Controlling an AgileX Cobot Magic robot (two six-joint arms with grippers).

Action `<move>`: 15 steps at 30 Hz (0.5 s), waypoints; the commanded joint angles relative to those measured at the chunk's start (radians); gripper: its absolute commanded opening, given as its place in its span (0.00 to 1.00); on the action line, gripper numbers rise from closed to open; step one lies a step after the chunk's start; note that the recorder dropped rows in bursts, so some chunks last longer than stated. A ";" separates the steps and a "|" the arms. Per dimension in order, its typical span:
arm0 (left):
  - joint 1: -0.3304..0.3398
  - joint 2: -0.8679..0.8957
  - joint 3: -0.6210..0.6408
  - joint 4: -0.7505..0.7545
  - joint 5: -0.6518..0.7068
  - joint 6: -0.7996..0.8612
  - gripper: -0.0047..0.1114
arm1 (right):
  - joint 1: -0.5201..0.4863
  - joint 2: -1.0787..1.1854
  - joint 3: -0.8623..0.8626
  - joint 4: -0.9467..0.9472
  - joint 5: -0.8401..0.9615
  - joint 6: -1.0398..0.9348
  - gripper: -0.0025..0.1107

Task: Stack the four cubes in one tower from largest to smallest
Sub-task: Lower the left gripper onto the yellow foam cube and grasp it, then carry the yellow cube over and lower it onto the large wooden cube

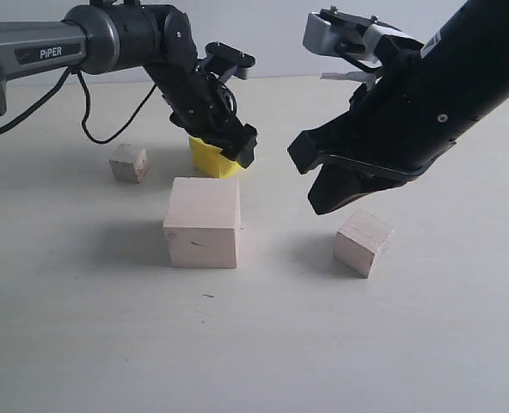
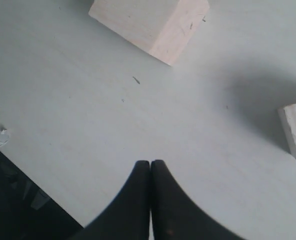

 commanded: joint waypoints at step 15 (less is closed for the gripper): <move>0.021 -0.256 -0.010 0.117 0.311 0.155 0.04 | 0.001 -0.075 0.001 -0.037 -0.031 -0.003 0.02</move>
